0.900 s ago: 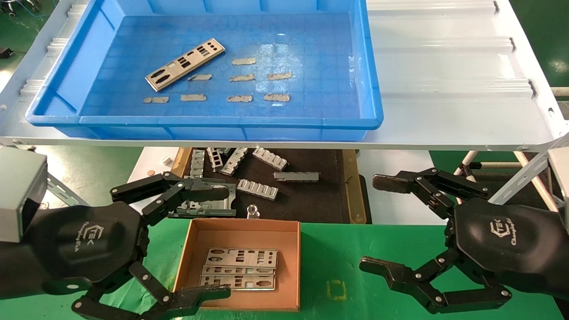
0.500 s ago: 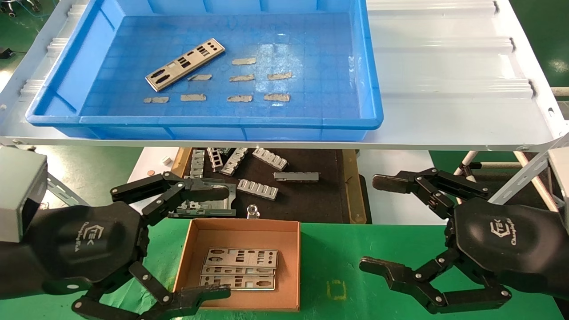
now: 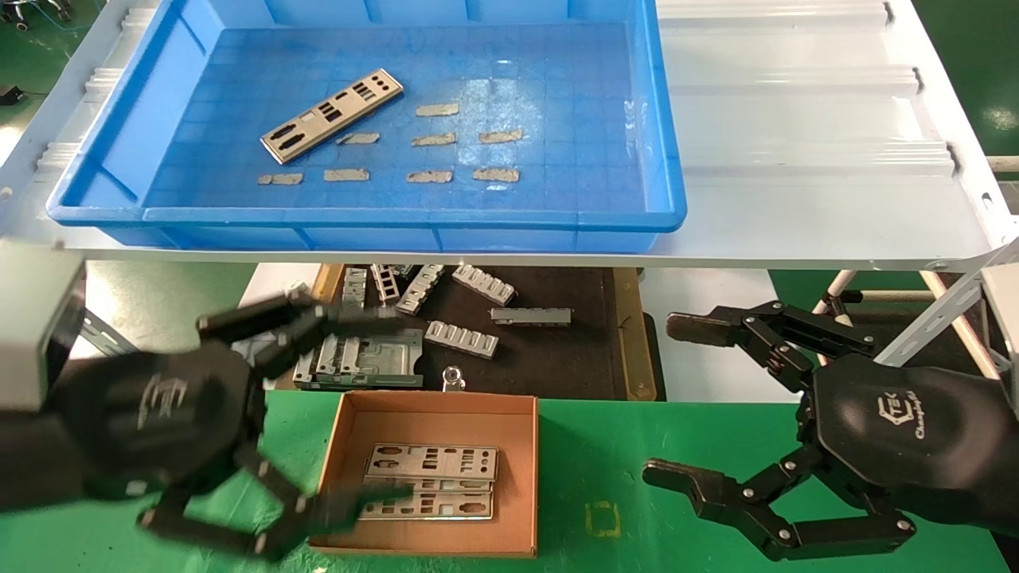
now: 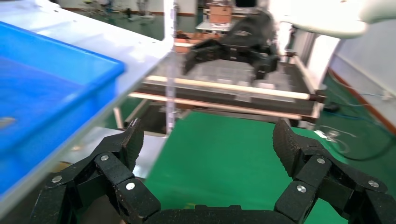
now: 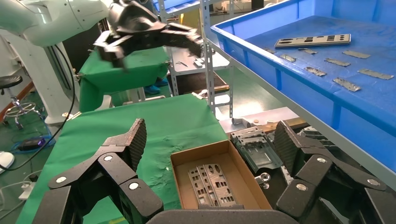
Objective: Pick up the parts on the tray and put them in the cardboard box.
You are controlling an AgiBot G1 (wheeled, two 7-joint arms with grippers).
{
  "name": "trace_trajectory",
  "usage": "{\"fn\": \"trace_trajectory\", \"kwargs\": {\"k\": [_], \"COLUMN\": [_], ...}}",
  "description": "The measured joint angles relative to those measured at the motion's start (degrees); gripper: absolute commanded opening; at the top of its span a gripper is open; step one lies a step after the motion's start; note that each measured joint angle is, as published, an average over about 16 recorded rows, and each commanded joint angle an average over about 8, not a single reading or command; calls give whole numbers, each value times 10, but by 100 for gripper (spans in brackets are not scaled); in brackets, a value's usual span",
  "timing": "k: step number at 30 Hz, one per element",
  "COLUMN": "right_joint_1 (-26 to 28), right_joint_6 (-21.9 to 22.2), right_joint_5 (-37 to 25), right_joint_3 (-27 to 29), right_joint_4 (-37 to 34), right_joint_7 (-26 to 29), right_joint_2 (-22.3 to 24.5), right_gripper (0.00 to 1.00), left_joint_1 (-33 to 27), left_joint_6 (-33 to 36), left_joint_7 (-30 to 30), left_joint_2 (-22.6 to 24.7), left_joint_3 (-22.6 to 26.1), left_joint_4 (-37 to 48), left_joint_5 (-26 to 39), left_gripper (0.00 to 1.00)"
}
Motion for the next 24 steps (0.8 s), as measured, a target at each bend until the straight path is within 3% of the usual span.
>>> {"fn": "trace_trajectory", "kwargs": {"k": [10, 24], "right_joint_1": [0, 0], "right_joint_6": [0, 0], "right_joint_5": [0, 0], "right_joint_3": [0, 0], "right_joint_4": [0, 0], "right_joint_7": [0, 0], "right_joint_2": [0, 0], "right_gripper": [0, 0], "left_joint_1": [-110, -335], "left_joint_6": [-84, -158], "left_joint_7": [1, 41], "left_joint_2": [61, 168], "left_joint_3": [21, 95], "left_joint_4": [103, 382], "left_joint_5": [79, 244], "left_gripper": [100, 100]}}
